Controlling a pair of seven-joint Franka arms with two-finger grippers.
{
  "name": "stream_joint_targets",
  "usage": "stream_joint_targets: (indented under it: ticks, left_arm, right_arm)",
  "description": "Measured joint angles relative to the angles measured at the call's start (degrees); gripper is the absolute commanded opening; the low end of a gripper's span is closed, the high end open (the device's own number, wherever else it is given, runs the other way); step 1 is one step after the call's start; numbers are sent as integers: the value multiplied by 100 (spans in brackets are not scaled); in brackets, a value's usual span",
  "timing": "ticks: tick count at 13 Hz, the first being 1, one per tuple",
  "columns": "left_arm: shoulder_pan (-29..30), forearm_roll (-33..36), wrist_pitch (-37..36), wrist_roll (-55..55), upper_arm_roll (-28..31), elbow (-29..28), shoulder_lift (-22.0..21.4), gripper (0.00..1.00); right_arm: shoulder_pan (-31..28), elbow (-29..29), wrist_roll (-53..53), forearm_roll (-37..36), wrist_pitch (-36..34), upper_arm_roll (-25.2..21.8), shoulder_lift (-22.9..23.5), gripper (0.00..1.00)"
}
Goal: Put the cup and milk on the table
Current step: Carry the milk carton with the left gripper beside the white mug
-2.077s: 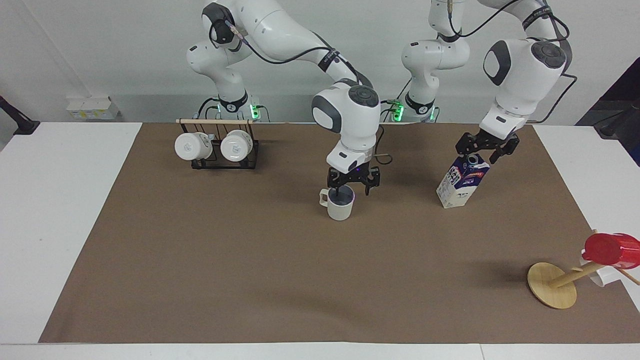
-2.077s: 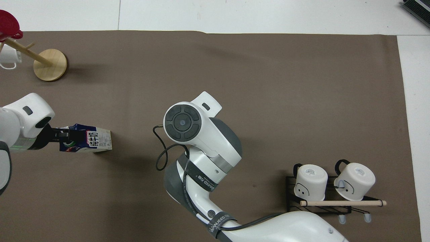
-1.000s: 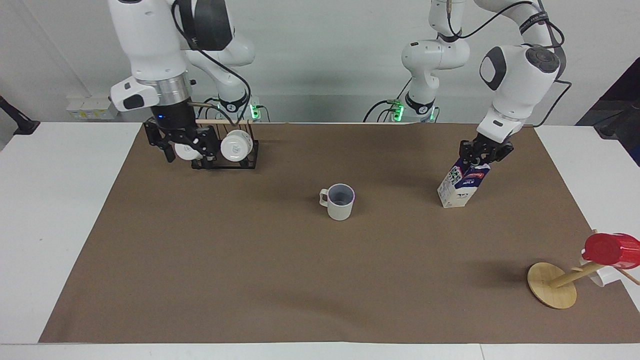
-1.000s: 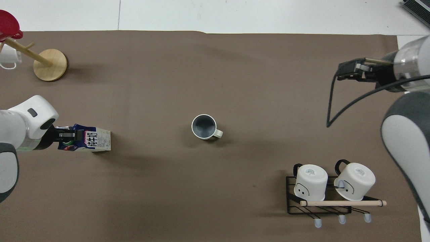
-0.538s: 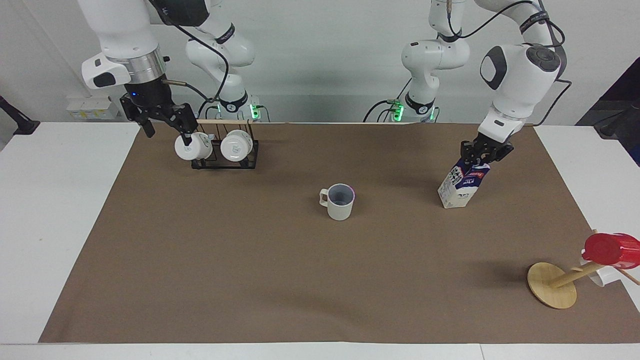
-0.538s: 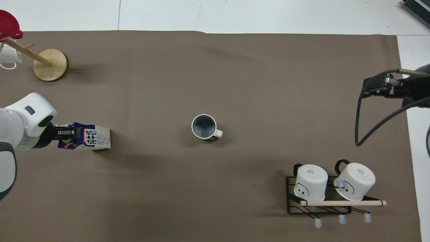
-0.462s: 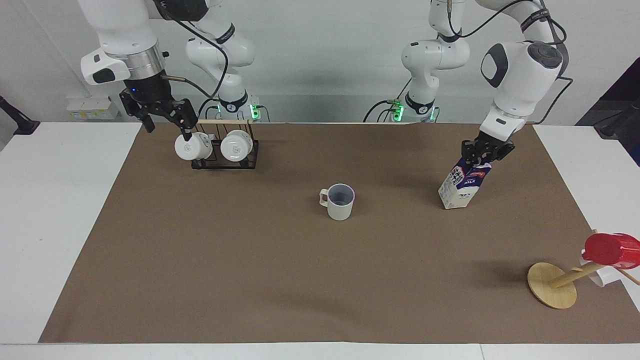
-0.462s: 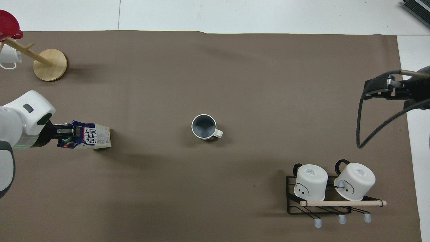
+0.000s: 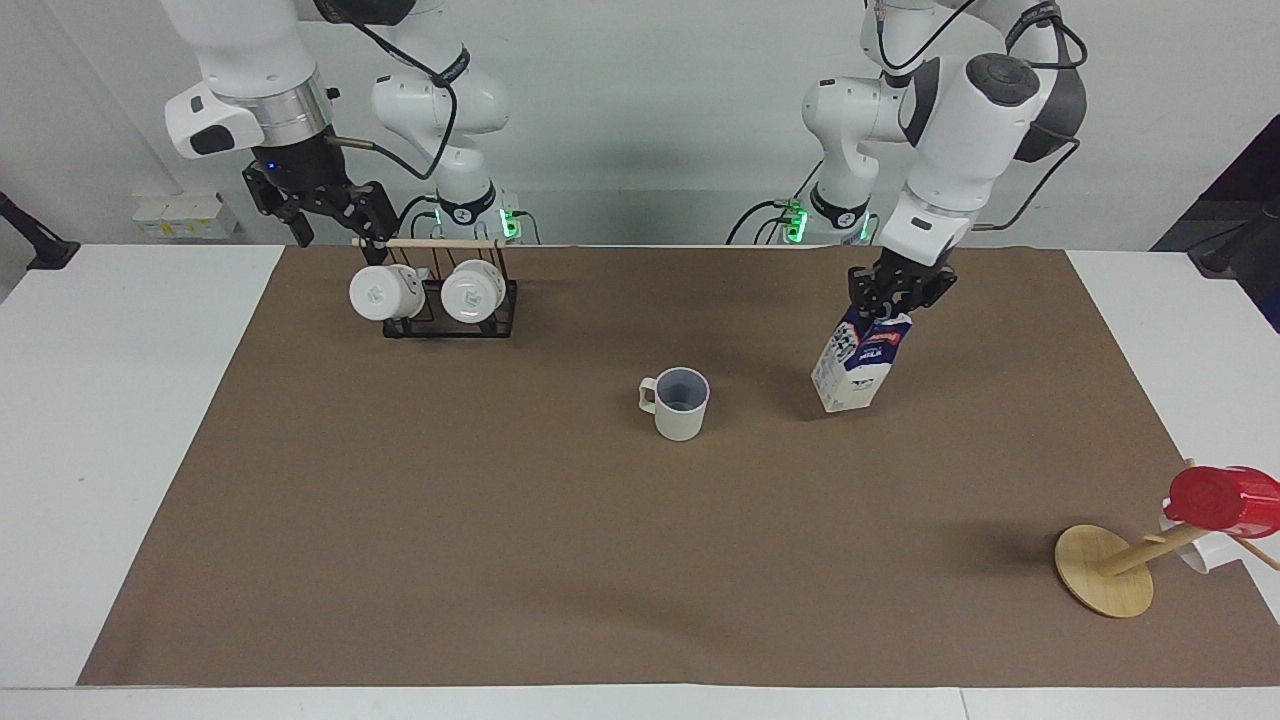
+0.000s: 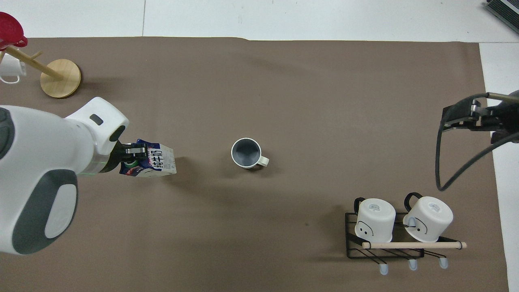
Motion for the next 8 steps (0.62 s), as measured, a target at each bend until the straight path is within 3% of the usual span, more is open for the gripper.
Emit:
stream_joint_targets:
  ticks: [8]
  left_arm:
    - [-622, 91, 393, -803, 2, 161, 567, 44]
  right_arm:
    - [-1, -4, 0, 47, 0, -8, -17, 100]
